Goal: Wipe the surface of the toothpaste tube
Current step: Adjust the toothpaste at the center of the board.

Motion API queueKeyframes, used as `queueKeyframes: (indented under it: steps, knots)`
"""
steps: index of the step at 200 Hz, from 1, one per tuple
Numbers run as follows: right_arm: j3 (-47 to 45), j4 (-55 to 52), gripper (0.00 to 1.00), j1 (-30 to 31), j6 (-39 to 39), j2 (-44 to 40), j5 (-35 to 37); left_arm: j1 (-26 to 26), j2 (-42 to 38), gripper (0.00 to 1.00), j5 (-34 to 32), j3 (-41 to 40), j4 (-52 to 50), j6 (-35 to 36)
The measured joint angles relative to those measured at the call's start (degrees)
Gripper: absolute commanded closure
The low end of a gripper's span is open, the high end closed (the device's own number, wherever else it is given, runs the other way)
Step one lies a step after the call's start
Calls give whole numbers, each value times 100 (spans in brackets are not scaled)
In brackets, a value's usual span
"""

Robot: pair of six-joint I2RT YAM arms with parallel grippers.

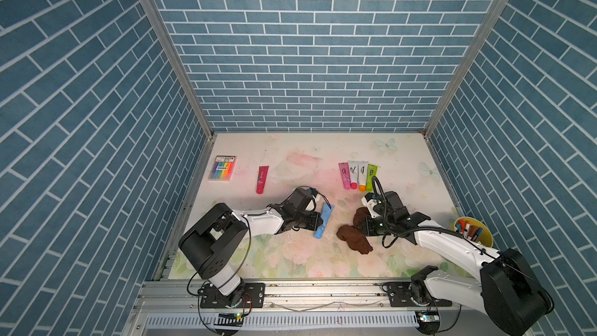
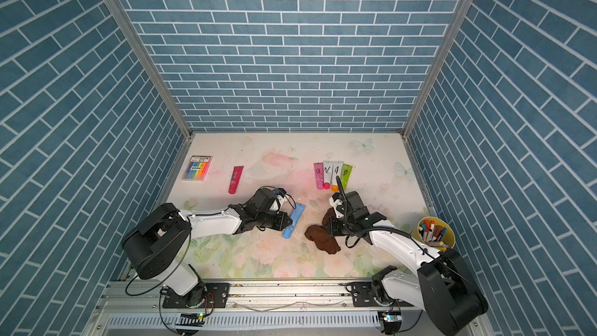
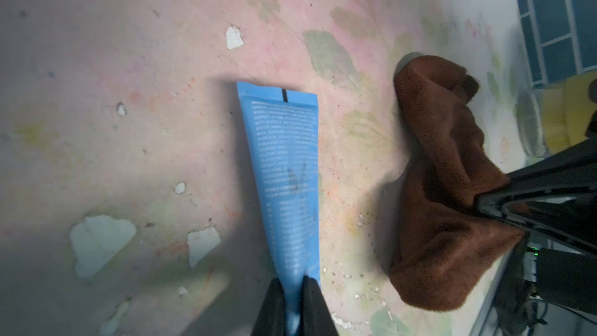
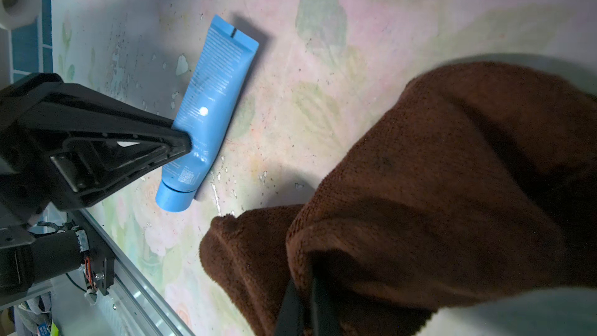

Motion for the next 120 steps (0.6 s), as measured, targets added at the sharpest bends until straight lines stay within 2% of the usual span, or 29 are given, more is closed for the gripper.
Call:
queueKeyframes:
  steps: [29, 73, 96, 120]
  knots:
    - [-15, 9, 100, 0, 0, -4, 0, -116, -258, 96, -1257, 407, -1180, -24]
    - [-24, 17, 100, 0, 0, -4, -13, -409, -238, 96, -3213, 1335, -2787, -170]
    - [-24, 17, 100, 0, 0, -2, -17, -522, 149, 96, -3982, 1735, -3305, -262]
    - [-24, 20, 100, 0, 0, 13, -22, -721, 925, 96, -4658, 2238, -3827, -365]
